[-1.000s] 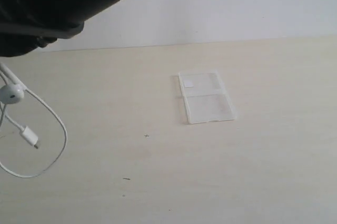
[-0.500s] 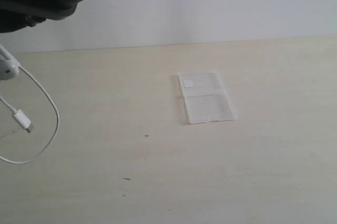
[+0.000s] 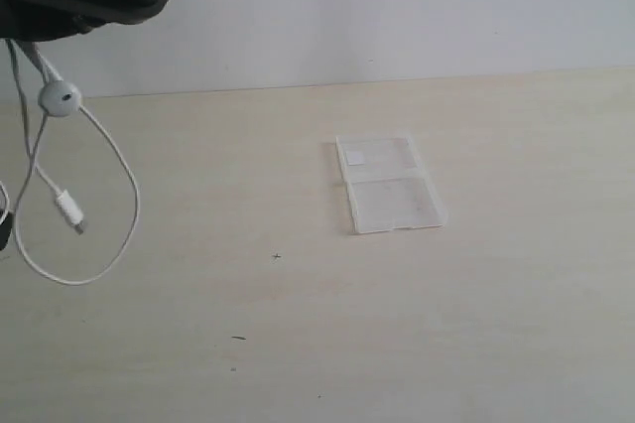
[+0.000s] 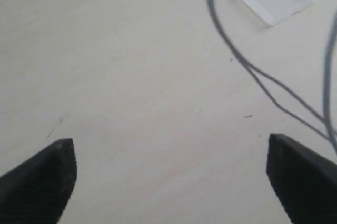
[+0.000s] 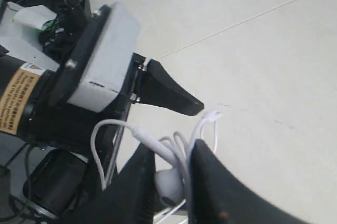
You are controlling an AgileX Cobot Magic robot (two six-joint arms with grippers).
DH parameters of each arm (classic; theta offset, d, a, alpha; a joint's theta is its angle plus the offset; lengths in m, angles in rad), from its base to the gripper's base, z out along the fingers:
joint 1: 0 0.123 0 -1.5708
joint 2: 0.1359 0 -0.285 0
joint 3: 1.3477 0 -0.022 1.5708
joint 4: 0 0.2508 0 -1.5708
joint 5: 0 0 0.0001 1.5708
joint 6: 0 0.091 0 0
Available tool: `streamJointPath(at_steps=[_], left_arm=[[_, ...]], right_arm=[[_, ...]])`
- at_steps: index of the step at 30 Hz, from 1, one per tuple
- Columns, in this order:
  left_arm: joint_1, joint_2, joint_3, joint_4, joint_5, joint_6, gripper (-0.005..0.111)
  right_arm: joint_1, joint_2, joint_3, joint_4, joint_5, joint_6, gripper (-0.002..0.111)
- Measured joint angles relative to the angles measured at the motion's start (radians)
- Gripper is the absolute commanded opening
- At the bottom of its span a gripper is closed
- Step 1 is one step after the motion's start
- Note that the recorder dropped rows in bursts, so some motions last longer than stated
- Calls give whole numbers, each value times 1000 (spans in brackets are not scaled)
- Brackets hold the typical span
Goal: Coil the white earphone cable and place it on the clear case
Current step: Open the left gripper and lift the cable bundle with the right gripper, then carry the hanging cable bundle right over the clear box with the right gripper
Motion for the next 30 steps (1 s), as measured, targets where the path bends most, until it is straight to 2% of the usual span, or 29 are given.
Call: streamJointPath(at_steps=[5,14,19,25,30], left_arm=[[0,0,2,-17,52,19,105],[0,-51,2,-154,61,43,105],[0,-168,2,-220,26,43,105],[0,-279,2,-270,-49,43,105],[0,-302,2,-278,-71,43,105]], right_arm=[[0,0,0,-78,-16,69,0],[-15,0,0,-325,-44,279,0],[-168,0,0,-370,35,334,0],[-326,0,0,-596,238,410,0],[-408,4,0,-668,283,414,0]])
